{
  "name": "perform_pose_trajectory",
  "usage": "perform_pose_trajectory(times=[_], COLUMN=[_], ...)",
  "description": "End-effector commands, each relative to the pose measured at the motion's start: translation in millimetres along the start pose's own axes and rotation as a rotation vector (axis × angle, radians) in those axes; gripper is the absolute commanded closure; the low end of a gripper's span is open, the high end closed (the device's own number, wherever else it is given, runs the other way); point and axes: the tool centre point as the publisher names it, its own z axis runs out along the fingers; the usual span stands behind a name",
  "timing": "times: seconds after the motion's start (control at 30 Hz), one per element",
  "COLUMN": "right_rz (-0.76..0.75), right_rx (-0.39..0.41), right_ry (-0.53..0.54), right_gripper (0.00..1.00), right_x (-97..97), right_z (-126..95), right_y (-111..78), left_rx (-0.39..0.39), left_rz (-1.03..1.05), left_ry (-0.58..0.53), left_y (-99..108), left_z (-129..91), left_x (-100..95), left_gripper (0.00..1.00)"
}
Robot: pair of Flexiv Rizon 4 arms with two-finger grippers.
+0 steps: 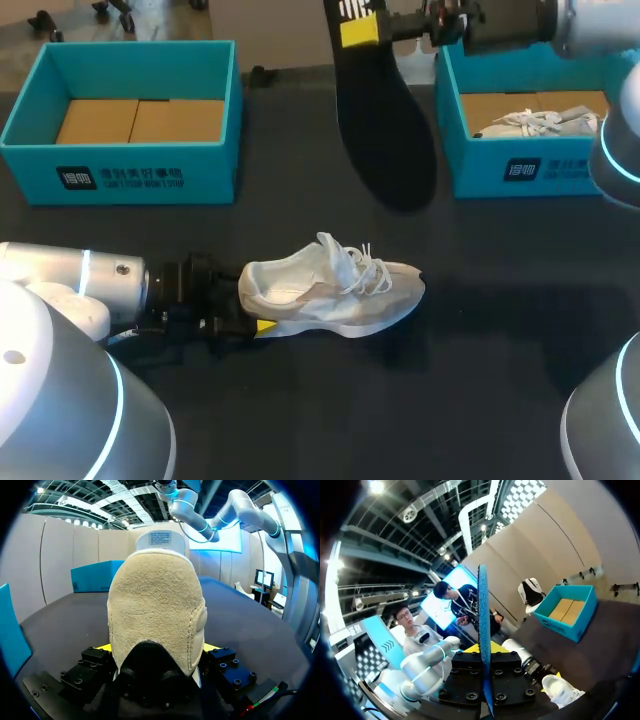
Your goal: Take the shoe out of the shoebox, open the shoe tongue, remove and reinsert the insole, then place the shoe into the shoebox
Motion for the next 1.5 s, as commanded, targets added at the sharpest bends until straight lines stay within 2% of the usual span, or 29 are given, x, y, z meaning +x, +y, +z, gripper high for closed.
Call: perform_pose_trajectory(times=[0.03,0.4,0.5,0.83,1.13,1.5], right_rz=[-0.037,-0.037,-0.006,0.050,0.087,0.070], right_rx=[-0.038,-0.038,-0.110,-0.123,-0.161,-0.121], right_ry=[-0.004,-0.004,0.009,-0.020,0.034,0.046], right_gripper=[1.00,1.00,1.00,1.00,1.00,1.00], right_x=[10.3,10.3,16.2,32.6,59.5,64.4], right_z=[-3.1,-3.1,-11.1,-17.7,-8.5,-7.2], right_y=[-12.7,-12.7,-14.2,-33.3,-69.2,-74.6], left_rx=[-0.004,-0.004,-0.004,-0.004,-0.004,-0.004], left_rz=[0.000,0.000,0.000,0.000,0.000,0.000], left_ry=[0.001,0.001,0.001,0.001,0.001,0.001], left_y=[2.6,2.6,2.6,2.6,2.6,2.6], left_z=[1.1,1.1,1.1,1.1,1.1,1.1], left_x=[0.5,0.5,0.5,0.5,0.5,0.5], left_gripper=[1.00,1.00,1.00,1.00,1.00,1.00])
